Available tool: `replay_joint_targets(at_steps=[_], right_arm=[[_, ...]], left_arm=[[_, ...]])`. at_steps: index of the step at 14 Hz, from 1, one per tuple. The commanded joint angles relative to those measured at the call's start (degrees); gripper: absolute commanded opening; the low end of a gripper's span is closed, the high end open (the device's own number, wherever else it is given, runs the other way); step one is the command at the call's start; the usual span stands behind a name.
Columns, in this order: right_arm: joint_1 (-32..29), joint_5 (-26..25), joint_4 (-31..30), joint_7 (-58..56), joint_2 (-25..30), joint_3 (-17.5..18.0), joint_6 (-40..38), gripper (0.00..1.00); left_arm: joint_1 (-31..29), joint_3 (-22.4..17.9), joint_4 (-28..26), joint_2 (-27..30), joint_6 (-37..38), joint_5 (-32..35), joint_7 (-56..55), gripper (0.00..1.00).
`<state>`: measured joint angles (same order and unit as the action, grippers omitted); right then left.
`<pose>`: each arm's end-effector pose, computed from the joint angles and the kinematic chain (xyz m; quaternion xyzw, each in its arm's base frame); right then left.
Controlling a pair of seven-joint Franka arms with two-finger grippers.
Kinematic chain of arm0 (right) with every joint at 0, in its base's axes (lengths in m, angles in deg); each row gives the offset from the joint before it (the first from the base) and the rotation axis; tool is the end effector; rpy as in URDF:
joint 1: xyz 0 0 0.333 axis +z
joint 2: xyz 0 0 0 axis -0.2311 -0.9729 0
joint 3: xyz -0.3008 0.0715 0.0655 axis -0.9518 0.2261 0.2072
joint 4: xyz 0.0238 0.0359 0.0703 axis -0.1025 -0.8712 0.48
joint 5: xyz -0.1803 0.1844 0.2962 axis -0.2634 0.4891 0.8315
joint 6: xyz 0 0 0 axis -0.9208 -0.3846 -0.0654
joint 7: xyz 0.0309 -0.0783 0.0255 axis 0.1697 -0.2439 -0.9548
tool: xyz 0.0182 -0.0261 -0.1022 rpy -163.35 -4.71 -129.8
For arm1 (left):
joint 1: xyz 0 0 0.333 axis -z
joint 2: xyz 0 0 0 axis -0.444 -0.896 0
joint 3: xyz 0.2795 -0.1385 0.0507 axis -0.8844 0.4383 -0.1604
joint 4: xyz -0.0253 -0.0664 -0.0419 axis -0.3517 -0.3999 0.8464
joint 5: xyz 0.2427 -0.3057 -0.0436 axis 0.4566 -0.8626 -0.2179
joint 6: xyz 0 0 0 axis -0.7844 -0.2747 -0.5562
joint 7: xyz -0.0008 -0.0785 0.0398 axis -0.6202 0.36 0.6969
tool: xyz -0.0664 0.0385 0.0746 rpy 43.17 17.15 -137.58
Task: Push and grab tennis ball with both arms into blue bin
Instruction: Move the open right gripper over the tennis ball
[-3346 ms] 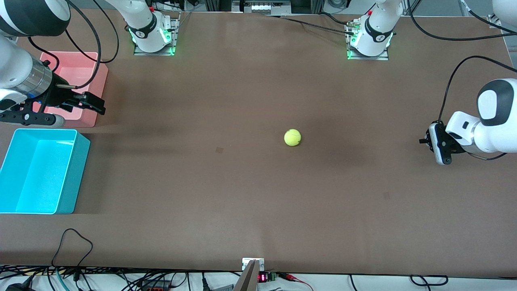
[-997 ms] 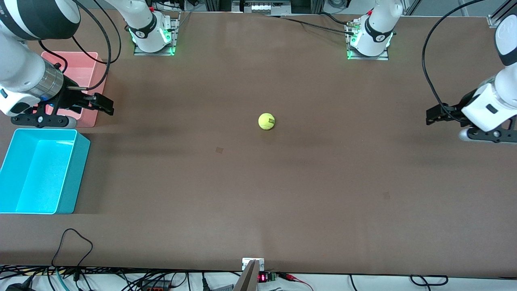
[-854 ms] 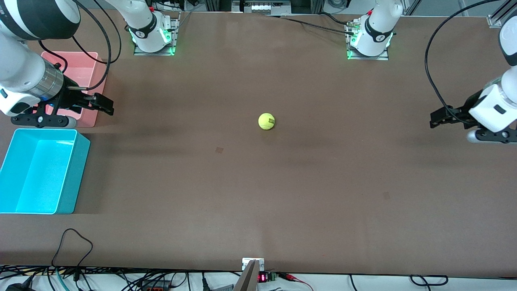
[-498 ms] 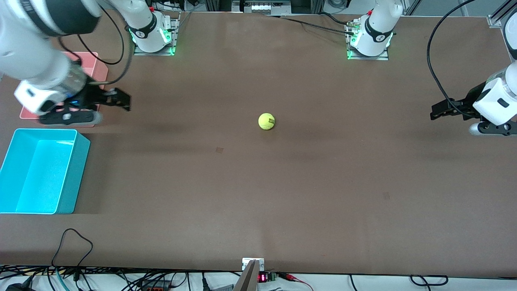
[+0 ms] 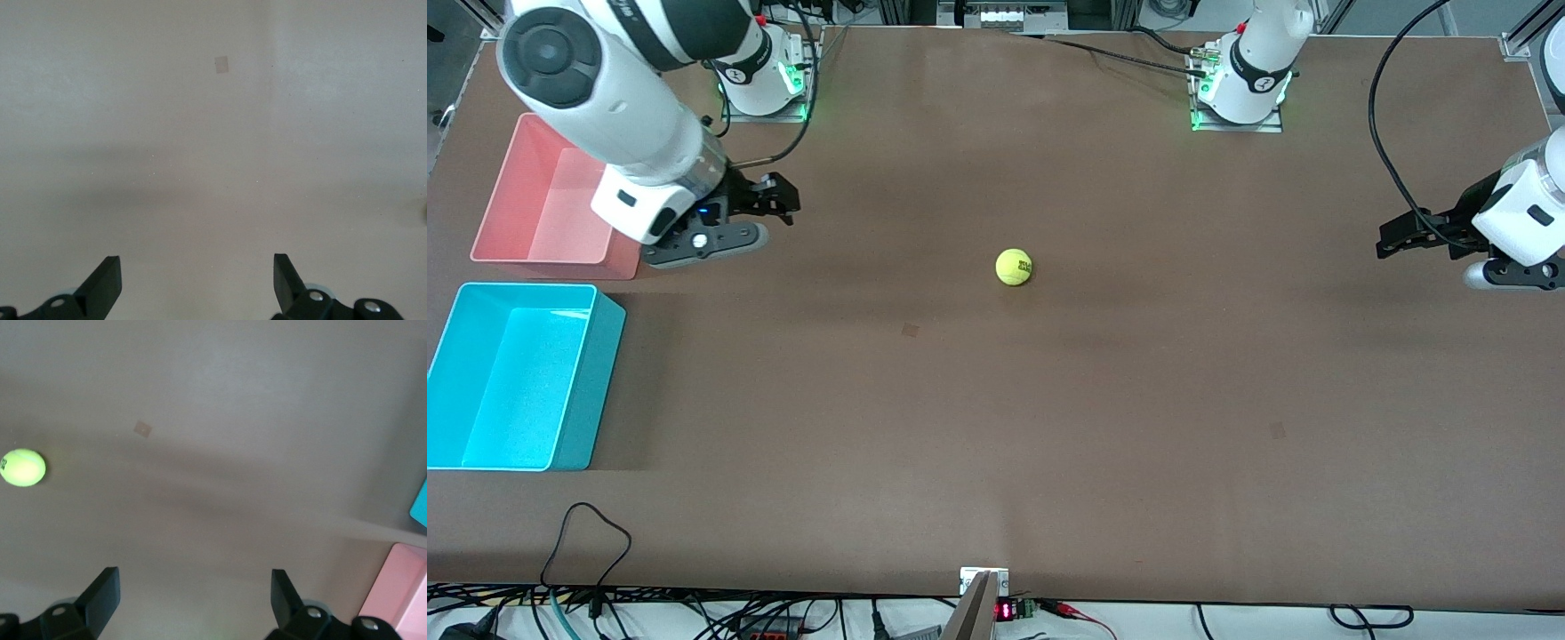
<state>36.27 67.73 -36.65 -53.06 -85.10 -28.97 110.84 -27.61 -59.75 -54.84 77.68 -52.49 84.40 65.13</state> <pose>0.5383 0.2342 0.5238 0.9894 0.1302 -0.0642 0.0070 0.5692 0.0182 0.5466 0.9989 0.0030 -0.0462 0.0074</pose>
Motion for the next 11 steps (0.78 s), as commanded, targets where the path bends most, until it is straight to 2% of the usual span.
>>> replay_joint_targets(at_steps=[1,6,9,11], right_arm=[[5.2,0.4,0.0,-0.7,-1.4,-0.5,1.0,1.0],[9.2,0.9,0.0,-2.9,-3.2,-0.5,2.3,1.0],[11.9,10.7,-0.1,-9.1,-6.5,-0.5,7.8,1.0],[16.7,10.5,-0.1,-10.0,-8.7,-0.6,13.6,1.0]], left_arm=[[0.5,-0.3,0.0,0.8,0.9,0.5,-0.1,1.0],[0.5,-0.3,0.0,0.8,0.9,0.5,-0.1,1.0],[0.5,-0.3,0.0,0.8,1.0,0.5,0.0,1.0],[0.5,-0.3,0.0,0.8,1.1,0.5,0.0,1.0]])
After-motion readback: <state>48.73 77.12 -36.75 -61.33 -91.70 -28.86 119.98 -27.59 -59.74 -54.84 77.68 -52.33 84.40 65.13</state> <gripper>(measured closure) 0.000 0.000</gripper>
